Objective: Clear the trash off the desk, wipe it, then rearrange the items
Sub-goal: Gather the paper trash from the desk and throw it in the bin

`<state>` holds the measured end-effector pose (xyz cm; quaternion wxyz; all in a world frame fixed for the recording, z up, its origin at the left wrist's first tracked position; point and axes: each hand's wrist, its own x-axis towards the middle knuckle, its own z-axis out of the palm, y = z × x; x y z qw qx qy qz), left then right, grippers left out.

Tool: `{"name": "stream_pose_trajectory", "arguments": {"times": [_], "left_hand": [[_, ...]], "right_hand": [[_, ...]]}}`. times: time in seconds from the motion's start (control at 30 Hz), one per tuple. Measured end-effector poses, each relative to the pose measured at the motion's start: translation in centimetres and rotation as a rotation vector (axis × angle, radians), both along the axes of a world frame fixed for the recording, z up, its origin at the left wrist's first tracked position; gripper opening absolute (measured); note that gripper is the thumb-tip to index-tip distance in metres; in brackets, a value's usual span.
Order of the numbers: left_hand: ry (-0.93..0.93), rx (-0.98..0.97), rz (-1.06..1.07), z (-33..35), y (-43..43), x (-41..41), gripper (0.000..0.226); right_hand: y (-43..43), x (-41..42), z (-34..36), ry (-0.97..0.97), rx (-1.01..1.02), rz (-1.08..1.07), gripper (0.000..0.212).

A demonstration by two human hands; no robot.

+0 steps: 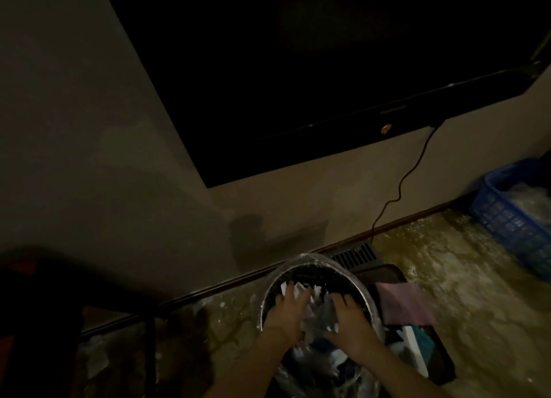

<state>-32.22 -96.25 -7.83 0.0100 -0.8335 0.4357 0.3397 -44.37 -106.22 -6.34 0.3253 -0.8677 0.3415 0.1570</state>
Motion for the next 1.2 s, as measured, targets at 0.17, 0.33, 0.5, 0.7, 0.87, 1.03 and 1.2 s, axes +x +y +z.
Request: {"name": "stream_pose_trajectory", "arguments": {"times": [0.17,0.33,0.5,0.7,0.87,1.03,1.2], "left_hand": [[-0.018,-0.018,0.062,2.1,0.7,-0.6,0.098],[-0.167,-0.033,0.107,5.0,3.1,-1.8,0.084],[-0.229,-0.077,0.268,7.3,7.1,-3.3,0.058],[-0.343,-0.102,0.497,11.0,15.8,-3.9,0.058],[-0.378,-0.118,0.694,13.0,24.8,-3.8,0.053],[-0.407,-0.181,0.867,13.4,36.1,-4.9,0.051],[-0.403,-0.163,0.992,12.8,47.6,-6.6,0.065]], "right_hand": [[-0.6,-0.5,2.4,-0.084,-0.044,0.076,0.074],[-0.6,-1.2,4.1,-0.127,-0.076,0.183,0.068],[1.5,-0.6,5.7,-0.196,-0.137,0.345,0.059],[7.2,2.3,8.8,-0.260,-0.186,0.516,0.050],[14.2,5.3,10.7,-0.309,-0.197,0.695,0.051],[23.9,7.4,10.7,-0.338,-0.163,0.816,0.043],[35.4,7.9,9.5,-0.330,-0.118,0.928,0.057]]}}
